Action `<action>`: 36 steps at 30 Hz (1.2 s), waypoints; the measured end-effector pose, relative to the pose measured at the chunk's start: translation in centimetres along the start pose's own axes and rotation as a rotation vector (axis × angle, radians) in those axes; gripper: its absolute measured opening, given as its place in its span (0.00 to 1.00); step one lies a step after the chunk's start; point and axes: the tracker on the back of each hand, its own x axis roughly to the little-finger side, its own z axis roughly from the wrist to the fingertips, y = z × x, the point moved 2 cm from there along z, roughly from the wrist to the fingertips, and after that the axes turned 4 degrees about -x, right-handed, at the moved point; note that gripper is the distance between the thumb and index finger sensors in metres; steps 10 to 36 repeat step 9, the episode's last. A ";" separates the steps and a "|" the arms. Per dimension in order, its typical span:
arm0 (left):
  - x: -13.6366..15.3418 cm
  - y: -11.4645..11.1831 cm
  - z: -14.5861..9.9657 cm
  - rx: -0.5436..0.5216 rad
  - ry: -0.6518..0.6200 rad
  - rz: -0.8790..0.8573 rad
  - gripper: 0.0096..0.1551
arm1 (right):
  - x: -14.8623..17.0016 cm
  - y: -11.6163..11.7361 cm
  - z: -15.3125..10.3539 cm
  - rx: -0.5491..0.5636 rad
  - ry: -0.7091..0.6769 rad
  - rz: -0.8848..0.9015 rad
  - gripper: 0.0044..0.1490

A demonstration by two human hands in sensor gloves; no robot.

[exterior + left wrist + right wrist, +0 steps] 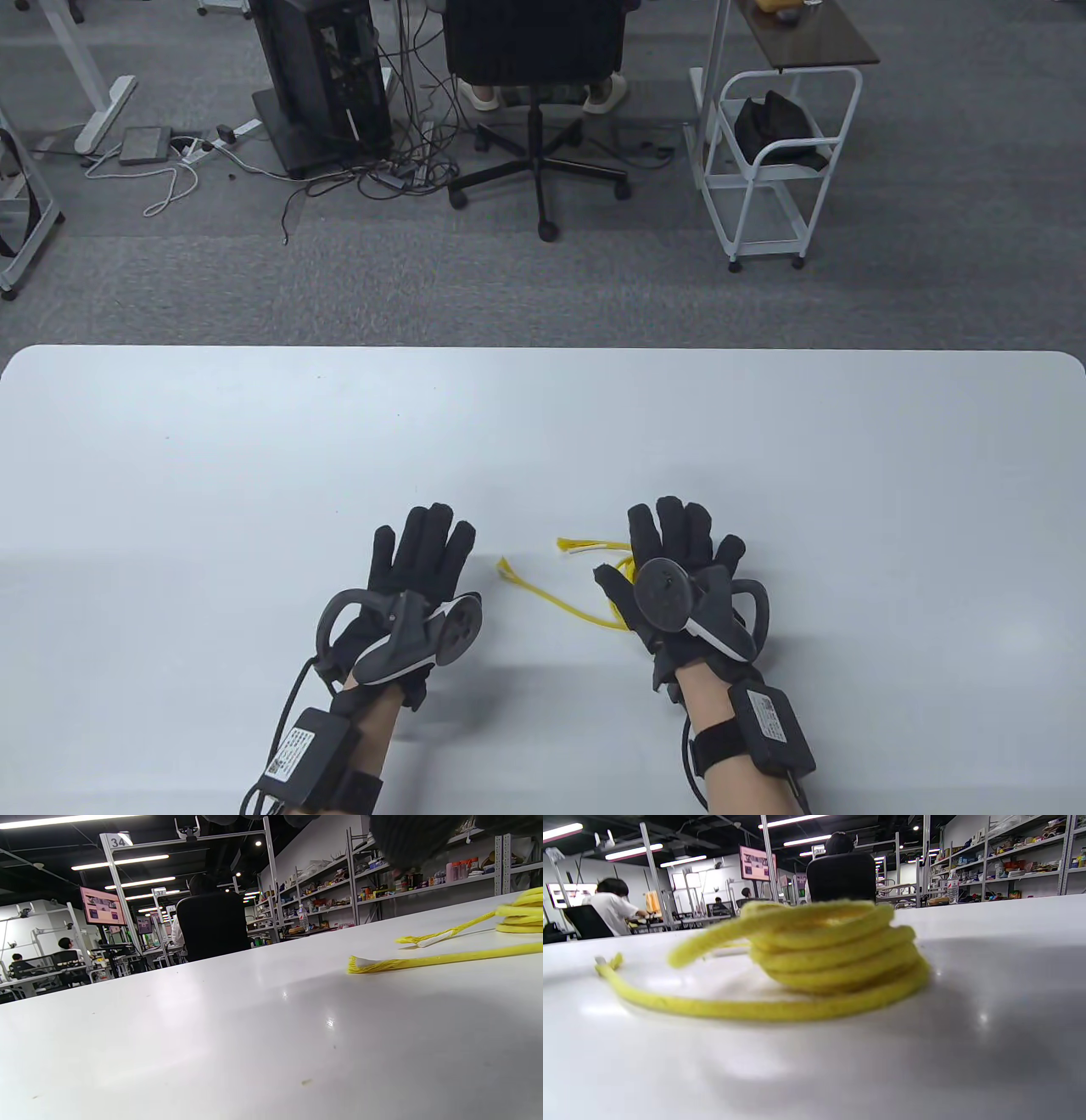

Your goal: Coil the rope

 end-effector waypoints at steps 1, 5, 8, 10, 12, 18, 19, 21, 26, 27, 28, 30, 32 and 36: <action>0.0 0.0 0.0 0.002 -0.001 -0.001 0.48 | 0.0 0.1 0.0 -0.007 0.001 -0.010 0.53; -0.8 0.1 0.1 0.010 -0.027 0.008 0.49 | 0.0 0.7 0.1 -0.037 0.006 -0.020 0.53; -1.3 0.1 0.1 0.011 -0.043 0.019 0.49 | -0.2 1.0 0.1 -0.054 0.005 -0.035 0.53; -1.5 0.2 0.1 0.010 -0.049 0.026 0.49 | -0.3 0.9 0.1 -0.056 0.002 -0.046 0.53; -1.5 0.2 0.1 0.010 -0.049 0.026 0.49 | -0.3 0.9 0.1 -0.056 0.002 -0.046 0.53; -1.5 0.2 0.1 0.010 -0.049 0.026 0.49 | -0.3 0.9 0.1 -0.056 0.002 -0.046 0.53; -1.5 0.2 0.1 0.010 -0.049 0.026 0.49 | -0.3 0.9 0.1 -0.056 0.002 -0.046 0.53; -1.5 0.2 0.1 0.010 -0.049 0.026 0.49 | -0.3 0.9 0.1 -0.056 0.002 -0.046 0.53; -1.5 0.2 0.1 0.010 -0.049 0.026 0.49 | -0.3 0.9 0.1 -0.056 0.002 -0.046 0.53; -1.5 0.2 0.1 0.010 -0.049 0.026 0.49 | -0.3 0.9 0.1 -0.056 0.002 -0.046 0.53; -1.5 0.2 0.1 0.010 -0.049 0.026 0.49 | -0.3 0.9 0.1 -0.056 0.002 -0.046 0.53; -1.5 0.2 0.1 0.010 -0.049 0.026 0.49 | -0.3 0.9 0.1 -0.056 0.002 -0.046 0.53; -1.5 0.2 0.1 0.010 -0.049 0.026 0.49 | -0.3 0.9 0.1 -0.056 0.002 -0.046 0.53; -1.5 0.2 0.1 0.010 -0.049 0.026 0.49 | -0.3 0.9 0.1 -0.056 0.002 -0.046 0.53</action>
